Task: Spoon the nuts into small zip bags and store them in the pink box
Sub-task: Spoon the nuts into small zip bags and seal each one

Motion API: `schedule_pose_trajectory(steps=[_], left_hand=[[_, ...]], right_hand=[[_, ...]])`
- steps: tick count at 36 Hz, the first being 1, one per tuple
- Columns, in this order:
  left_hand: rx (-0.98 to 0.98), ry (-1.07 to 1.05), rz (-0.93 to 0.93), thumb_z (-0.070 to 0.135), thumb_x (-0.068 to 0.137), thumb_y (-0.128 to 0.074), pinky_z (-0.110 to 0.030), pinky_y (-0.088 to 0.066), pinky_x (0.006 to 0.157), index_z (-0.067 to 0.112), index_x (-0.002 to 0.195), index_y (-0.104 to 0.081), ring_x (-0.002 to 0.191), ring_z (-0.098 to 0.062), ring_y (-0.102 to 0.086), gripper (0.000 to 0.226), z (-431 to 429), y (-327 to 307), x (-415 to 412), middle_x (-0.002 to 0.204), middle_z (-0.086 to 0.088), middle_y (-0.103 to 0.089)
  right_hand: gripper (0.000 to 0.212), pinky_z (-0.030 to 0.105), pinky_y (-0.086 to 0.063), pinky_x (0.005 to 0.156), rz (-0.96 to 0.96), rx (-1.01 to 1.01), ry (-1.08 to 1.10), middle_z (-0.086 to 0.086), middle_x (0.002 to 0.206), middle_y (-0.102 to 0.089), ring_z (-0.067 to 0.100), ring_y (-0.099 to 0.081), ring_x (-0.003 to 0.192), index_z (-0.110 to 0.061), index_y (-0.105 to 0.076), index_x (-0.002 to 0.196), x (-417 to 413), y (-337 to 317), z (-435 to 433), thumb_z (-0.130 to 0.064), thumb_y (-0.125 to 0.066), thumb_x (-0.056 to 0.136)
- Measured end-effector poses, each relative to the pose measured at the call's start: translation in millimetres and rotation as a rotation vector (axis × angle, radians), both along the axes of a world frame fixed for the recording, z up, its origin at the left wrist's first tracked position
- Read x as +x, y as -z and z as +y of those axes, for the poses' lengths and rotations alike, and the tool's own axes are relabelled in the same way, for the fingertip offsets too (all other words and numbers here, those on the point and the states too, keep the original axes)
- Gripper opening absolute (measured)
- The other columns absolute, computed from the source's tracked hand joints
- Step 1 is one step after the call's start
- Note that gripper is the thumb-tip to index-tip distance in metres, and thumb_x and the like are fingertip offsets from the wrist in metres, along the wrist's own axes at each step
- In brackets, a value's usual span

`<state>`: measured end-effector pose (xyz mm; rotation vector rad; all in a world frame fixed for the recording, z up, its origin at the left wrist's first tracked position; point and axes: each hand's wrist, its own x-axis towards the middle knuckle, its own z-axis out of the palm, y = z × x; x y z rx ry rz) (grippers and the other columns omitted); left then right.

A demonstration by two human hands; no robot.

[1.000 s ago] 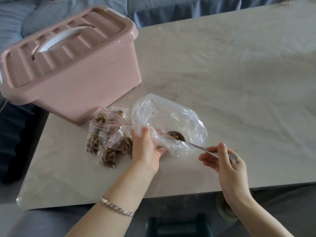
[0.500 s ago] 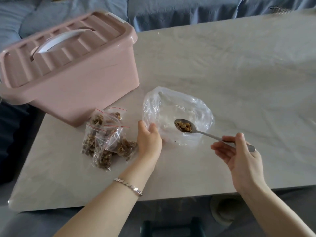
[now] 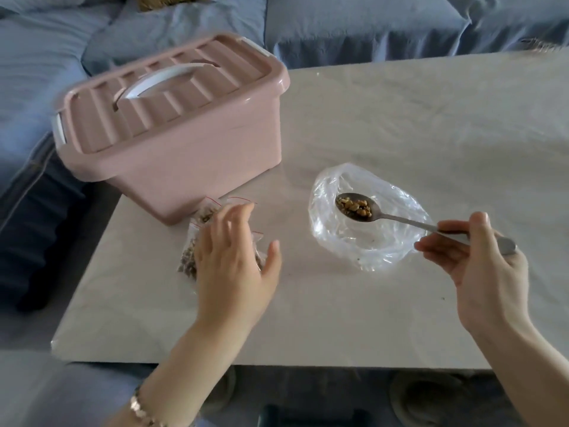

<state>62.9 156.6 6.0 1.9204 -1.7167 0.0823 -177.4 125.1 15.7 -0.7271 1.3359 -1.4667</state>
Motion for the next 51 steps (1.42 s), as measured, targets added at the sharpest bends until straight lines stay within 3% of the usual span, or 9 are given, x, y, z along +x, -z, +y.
schedule_pose_trajectory(steps=[6, 10, 17, 23, 27, 32, 38, 43, 51], left_hand=[[0.442, -0.178, 0.489, 0.037, 0.075, -0.071, -0.033, -0.046, 0.077, 0.028, 0.108, -0.048, 0.086, -0.016, -0.058, 0.041, 12, 3, 44, 0.090, 0.010, -0.058], [0.399, -0.112, 0.439, 0.021, 0.079, -0.069, -0.025, -0.041, 0.068, 0.031, 0.073, -0.053, 0.080, -0.015, -0.062, 0.019, 6, 10, 45, 0.075, 0.012, -0.060], [0.216, 0.268, 0.269, 0.003, 0.082, -0.061, -0.004, -0.035, 0.071, 0.012, 0.089, -0.068, 0.078, -0.005, -0.052, 0.013, -11, 13, 34, 0.084, 0.004, -0.064], [0.172, 0.142, 0.512, 0.009, 0.093, -0.049, -0.021, -0.039, 0.087, 0.015, 0.114, -0.057, 0.095, -0.008, -0.052, 0.024, -17, 29, 11, 0.108, -0.001, -0.055], [0.137, -0.004, 0.654, 0.020, 0.084, -0.064, -0.016, -0.029, 0.090, 0.015, 0.137, -0.030, 0.100, -0.004, -0.038, 0.063, -14, 42, -22, 0.119, 0.004, -0.037], [-0.010, -0.165, 0.422, 0.013, 0.065, -0.083, -0.044, -0.040, 0.095, -0.006, 0.135, -0.029, 0.098, -0.039, -0.055, 0.090, -31, 67, -36, 0.106, -0.022, -0.054], [-0.125, -0.104, 0.380, 0.007, 0.066, -0.080, -0.045, -0.045, 0.090, -0.001, 0.130, -0.030, 0.098, -0.040, -0.058, 0.082, -38, 67, -38, 0.104, -0.022, -0.057], [0.007, 0.079, 0.545, 0.022, 0.074, -0.071, -0.048, -0.046, 0.090, -0.002, 0.133, -0.036, 0.073, -0.006, -0.047, 0.073, -22, 57, -39, 0.080, 0.010, -0.041], [0.170, 0.105, 0.624, 0.046, 0.065, -0.068, -0.024, -0.027, 0.096, 0.026, 0.112, -0.047, 0.086, 0.022, -0.040, 0.055, -17, 58, -41, 0.081, 0.015, -0.052]], right_hand=[[0.039, 0.020, -0.053, 0.053, -0.018, 0.035, -0.086, 0.007, 0.049, -0.063, 0.019, -0.064, 0.051, -0.008, -0.060, 0.070, 21, -1, 1, -0.028, -0.040, 0.098], [0.040, 0.020, -0.053, 0.053, -0.009, 0.050, -0.111, 0.009, 0.049, -0.063, 0.020, -0.064, 0.051, -0.007, -0.059, 0.069, 31, -1, 4, -0.028, -0.040, 0.098], [0.040, 0.021, -0.053, 0.053, 0.021, 0.044, -0.101, 0.009, 0.050, -0.063, 0.020, -0.064, 0.051, -0.006, -0.059, 0.070, 29, -4, 7, -0.028, -0.040, 0.098], [0.040, 0.021, -0.053, 0.052, 0.033, 0.056, -0.090, 0.006, 0.048, -0.062, 0.019, -0.064, 0.051, -0.006, -0.059, 0.071, 26, -2, 10, -0.028, -0.040, 0.098], [0.040, 0.021, -0.053, 0.052, 0.031, 0.062, -0.093, 0.007, 0.049, -0.062, 0.020, -0.064, 0.051, -0.007, -0.060, 0.071, 26, 0, 12, -0.028, -0.040, 0.098], [0.039, 0.021, -0.053, 0.052, 0.036, 0.055, -0.082, 0.006, 0.048, -0.062, 0.019, -0.064, 0.051, -0.006, -0.059, 0.071, 24, -4, 12, -0.027, -0.040, 0.098], [0.039, 0.021, -0.054, 0.053, 0.034, 0.045, -0.051, 0.009, 0.049, -0.062, 0.018, -0.064, 0.051, -0.005, -0.060, 0.071, 15, -6, 13, -0.027, -0.040, 0.098], [0.039, 0.020, -0.053, 0.053, 0.024, 0.047, -0.034, 0.009, 0.050, -0.063, 0.018, -0.064, 0.051, -0.006, -0.059, 0.071, 8, -6, 13, -0.027, -0.040, 0.098], [0.040, 0.020, -0.054, 0.053, 0.048, 0.065, -0.065, 0.008, 0.049, -0.063, 0.019, -0.064, 0.050, -0.006, -0.059, 0.071, 4, -9, 14, -0.027, -0.040, 0.098]])
